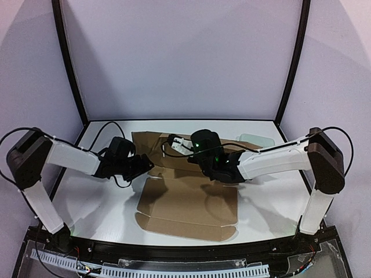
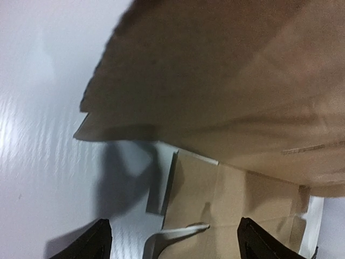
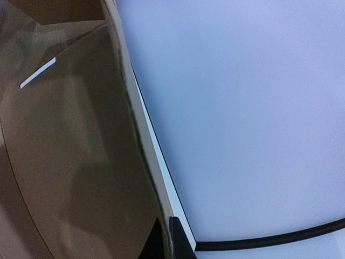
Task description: Fold the paper box
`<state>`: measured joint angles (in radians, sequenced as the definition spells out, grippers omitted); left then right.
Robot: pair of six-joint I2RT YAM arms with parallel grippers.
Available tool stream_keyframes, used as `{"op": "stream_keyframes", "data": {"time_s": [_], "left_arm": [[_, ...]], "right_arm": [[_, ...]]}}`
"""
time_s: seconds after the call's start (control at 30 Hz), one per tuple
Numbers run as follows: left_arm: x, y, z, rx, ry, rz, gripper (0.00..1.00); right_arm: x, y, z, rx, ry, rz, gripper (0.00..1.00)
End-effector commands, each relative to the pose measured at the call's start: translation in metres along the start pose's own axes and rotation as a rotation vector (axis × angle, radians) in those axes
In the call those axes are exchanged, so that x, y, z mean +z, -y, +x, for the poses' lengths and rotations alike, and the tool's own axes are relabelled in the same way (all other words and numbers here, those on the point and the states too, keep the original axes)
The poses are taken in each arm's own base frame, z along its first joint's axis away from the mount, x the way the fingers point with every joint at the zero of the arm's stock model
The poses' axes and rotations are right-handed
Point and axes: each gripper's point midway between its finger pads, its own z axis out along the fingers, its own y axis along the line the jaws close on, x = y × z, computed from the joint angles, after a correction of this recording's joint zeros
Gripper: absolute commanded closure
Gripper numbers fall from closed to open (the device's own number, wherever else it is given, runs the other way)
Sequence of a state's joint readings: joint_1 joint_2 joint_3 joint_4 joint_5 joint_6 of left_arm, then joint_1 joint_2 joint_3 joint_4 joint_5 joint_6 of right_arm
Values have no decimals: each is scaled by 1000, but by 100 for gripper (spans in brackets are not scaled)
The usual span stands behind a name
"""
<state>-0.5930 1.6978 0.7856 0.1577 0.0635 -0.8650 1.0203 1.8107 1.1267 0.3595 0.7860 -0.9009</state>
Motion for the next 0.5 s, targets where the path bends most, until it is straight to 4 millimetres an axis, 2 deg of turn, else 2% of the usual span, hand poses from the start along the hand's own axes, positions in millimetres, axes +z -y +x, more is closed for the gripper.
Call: {"op": "stream_keyframes", "data": {"time_s": [0.0,0.13,0.2,0.3,0.47], "left_arm": [[16,16,-1,-6,-22,61,19],[24,24,2,-8,-40,111,27],[27,36,5,0,-62,174,33],[30,44,7,23,-62,201,35],[41,35,18,53,-79,138,41]], "right_arm": [[1,-9,13,-5,-39,-45,97],[0,-10,14,-3,-36,-54,97],[1,-10,14,4,-40,-54,98],[0,-9,14,19,-42,-53,98],[-4,-8,15,36,-44,-64,99]]}}
